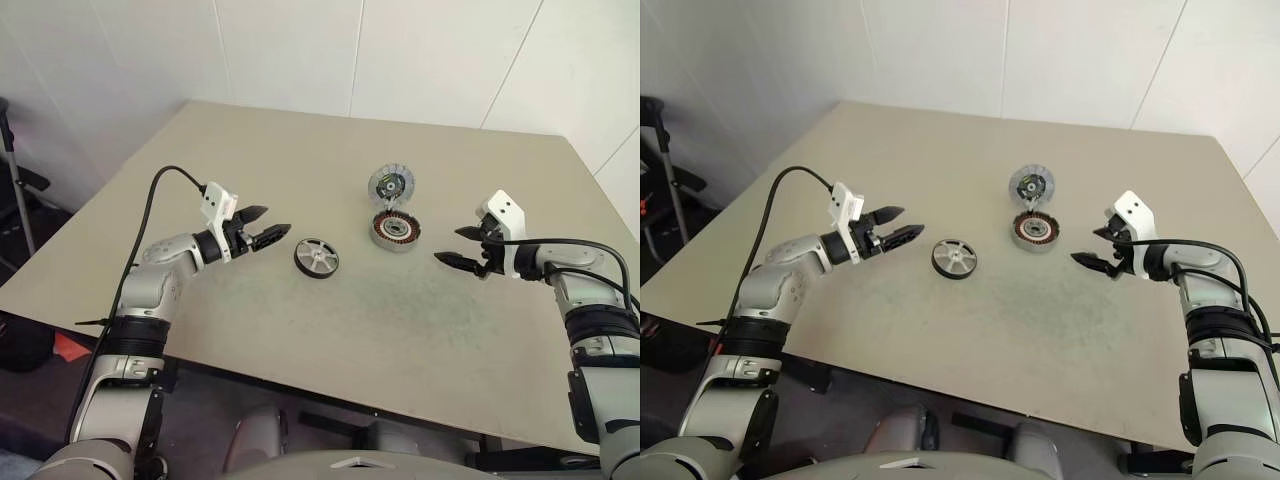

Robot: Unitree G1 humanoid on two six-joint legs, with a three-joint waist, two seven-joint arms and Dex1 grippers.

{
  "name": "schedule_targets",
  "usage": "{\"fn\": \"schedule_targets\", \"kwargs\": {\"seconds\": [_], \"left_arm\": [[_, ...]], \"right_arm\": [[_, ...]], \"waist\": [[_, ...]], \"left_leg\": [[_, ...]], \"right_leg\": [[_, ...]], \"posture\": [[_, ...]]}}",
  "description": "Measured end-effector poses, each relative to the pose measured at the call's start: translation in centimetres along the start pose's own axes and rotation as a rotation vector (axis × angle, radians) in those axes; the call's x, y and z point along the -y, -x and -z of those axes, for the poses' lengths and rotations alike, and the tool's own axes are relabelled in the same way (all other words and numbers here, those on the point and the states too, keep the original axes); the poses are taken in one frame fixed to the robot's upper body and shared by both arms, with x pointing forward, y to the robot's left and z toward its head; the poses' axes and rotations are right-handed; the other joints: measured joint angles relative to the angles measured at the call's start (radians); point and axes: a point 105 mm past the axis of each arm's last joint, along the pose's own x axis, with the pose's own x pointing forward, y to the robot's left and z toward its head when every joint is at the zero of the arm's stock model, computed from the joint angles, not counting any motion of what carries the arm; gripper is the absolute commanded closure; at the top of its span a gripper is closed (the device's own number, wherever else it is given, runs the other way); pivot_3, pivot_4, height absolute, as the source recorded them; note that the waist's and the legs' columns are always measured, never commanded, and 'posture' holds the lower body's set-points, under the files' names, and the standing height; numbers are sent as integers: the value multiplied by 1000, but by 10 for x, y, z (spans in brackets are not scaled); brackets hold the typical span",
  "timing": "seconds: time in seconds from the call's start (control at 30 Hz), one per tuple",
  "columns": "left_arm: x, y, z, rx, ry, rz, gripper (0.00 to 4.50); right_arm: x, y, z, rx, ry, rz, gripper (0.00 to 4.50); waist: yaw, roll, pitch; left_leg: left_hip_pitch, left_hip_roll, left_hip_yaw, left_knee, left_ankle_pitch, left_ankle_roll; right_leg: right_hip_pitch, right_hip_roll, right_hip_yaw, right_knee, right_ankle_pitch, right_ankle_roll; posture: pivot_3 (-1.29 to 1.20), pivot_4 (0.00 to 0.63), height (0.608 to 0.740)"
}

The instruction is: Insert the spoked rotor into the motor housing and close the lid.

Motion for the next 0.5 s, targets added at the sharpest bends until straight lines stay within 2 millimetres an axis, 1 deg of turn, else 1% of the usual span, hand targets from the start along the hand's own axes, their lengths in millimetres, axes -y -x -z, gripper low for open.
{"fn": "schedule_targets", "kwargs": {"seconds": [0.43, 0.5], "left_arm": [[0, 0, 0, 1, -3, -1, 225], [0, 0, 0, 1, -5, -1, 225]], "right_arm": [[2, 0, 3, -12, 3, 16, 168], [3, -1, 0, -8, 19, 22, 168]], "waist": [[0, 0, 0], [-1, 0, 0]], "left_leg": [[0, 0, 0, 0, 0, 0], [0, 0, 0, 0, 0, 0]], "right_leg": [[0, 0, 0, 0, 0, 0], [0, 0, 0, 0, 0, 0]], "posture": [[0, 0, 740], [0, 0, 740]]}}
